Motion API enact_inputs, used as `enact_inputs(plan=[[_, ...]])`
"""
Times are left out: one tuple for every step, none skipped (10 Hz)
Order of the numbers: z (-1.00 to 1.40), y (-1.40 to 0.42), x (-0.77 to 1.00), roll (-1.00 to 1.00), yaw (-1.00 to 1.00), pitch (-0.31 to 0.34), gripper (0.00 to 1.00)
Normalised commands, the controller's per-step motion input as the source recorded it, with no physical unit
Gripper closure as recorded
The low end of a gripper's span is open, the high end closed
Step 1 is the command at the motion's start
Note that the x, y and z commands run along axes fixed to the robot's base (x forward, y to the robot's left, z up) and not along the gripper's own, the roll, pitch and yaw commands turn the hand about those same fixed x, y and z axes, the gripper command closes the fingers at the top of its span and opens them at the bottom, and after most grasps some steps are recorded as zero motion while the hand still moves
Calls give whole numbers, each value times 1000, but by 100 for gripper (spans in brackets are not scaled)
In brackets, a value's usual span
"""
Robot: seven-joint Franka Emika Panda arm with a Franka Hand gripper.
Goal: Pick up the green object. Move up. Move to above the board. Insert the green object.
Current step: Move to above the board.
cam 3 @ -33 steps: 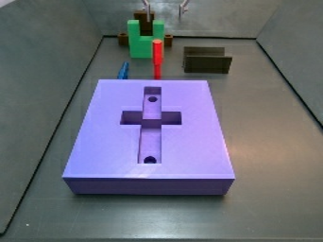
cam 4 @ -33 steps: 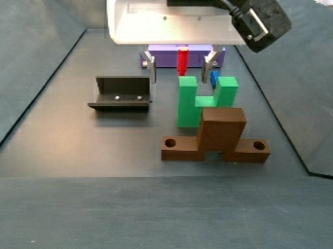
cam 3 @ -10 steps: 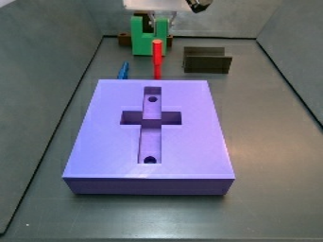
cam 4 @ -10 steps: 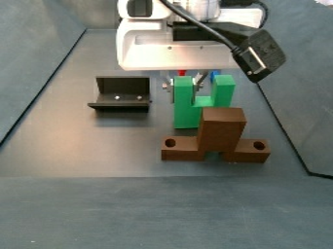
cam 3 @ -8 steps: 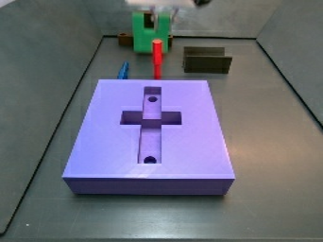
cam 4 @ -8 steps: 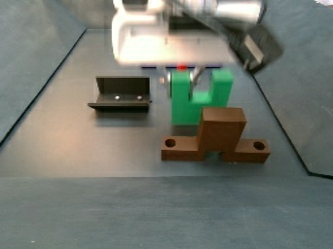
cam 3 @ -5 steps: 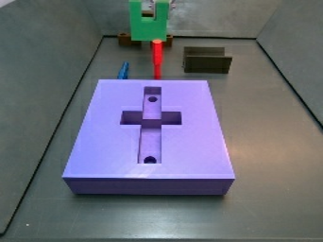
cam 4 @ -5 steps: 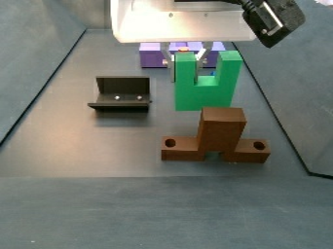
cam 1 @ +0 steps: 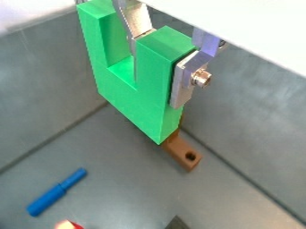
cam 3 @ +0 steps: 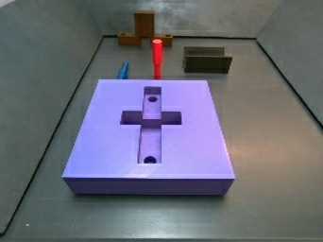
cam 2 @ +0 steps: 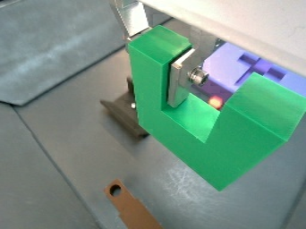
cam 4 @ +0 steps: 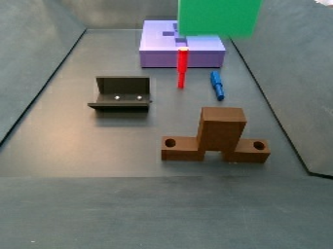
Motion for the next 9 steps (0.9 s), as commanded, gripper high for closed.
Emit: enact_inputs(plan=[[492, -1, 34, 12, 3, 82, 100], [230, -1, 30, 7, 4, 53, 100], [181, -1400, -54, -9, -130, 205, 100], [166, -1400, -54, 4, -122, 193, 100], [165, -1400, -59, 35, -58, 105, 100], [167, -1400, -61, -9, -28, 57, 100], [170, -1400, -63, 0, -15, 35, 100], [173, -1400, -64, -6, -1, 25, 100], [177, -1400, -62, -20, 0, 28, 100]])
